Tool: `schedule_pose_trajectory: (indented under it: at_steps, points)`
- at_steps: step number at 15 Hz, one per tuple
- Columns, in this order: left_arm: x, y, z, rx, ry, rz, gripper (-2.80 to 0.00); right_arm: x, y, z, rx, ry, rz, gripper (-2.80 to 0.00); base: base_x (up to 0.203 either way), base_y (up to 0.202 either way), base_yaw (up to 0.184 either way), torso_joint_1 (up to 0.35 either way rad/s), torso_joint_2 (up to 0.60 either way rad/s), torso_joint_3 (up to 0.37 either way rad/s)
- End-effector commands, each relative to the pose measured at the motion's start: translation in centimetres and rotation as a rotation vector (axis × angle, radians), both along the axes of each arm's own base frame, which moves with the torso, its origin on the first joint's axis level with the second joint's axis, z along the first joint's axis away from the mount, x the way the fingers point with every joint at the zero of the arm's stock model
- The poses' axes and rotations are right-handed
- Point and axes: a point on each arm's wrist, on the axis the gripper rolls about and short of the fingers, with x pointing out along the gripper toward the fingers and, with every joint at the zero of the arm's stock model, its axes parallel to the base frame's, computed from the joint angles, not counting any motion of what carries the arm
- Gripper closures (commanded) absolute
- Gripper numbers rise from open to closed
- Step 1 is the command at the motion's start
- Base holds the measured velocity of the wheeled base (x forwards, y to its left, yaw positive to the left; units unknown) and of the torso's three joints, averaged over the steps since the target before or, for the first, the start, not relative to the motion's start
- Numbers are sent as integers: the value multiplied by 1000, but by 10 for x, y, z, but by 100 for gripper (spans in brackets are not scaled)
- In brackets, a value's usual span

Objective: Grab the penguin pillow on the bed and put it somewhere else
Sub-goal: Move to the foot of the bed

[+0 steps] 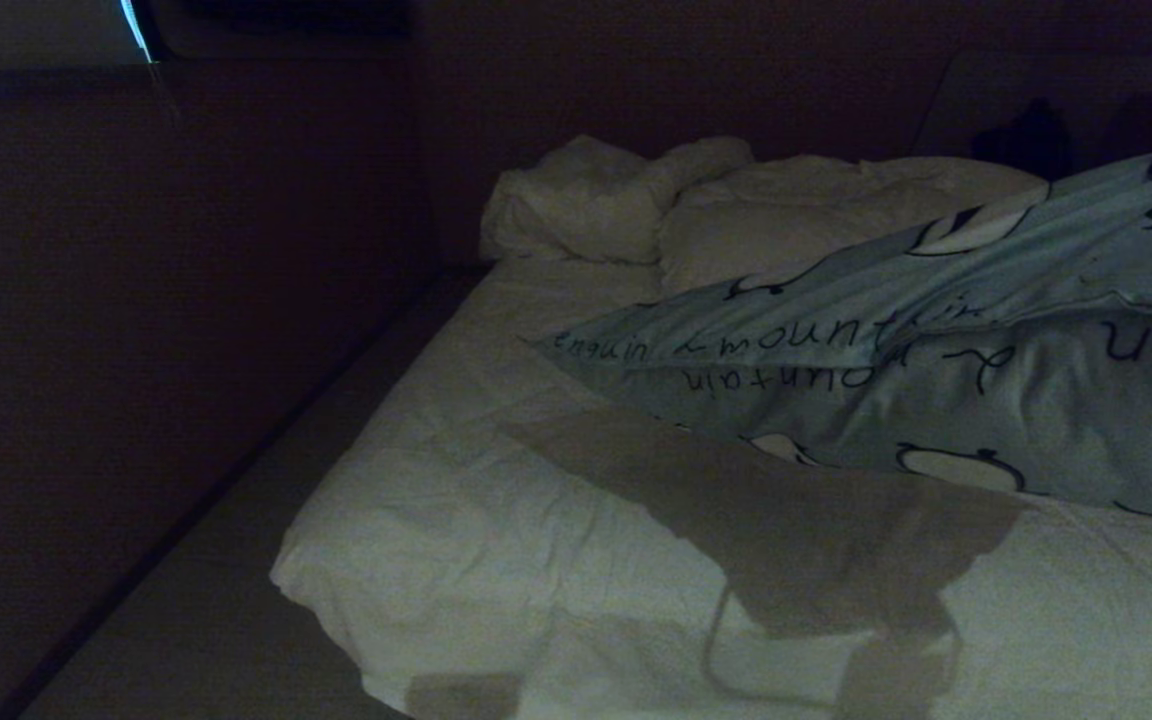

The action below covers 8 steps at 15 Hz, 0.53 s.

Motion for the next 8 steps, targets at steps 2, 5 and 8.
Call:
schedule_pose_trajectory:
  at_steps: [2, 5, 8]
  points:
    - [0, 0, 0, 0, 0, 0, 0, 0, 0, 0, 3, -1, 3, 0, 0, 196, 0, 2, 2, 2]
    - [0, 0, 0, 0, 1, 1, 0, 0, 0, 0, 3, 1, 3, 0, 0, 195, 0, 1, 4, 2]
    - [0, 0, 0, 0, 0, 1, 0, 0, 0, 0, 2, 2, 3, 0, 0, 197, 1, 5, 0, 5]
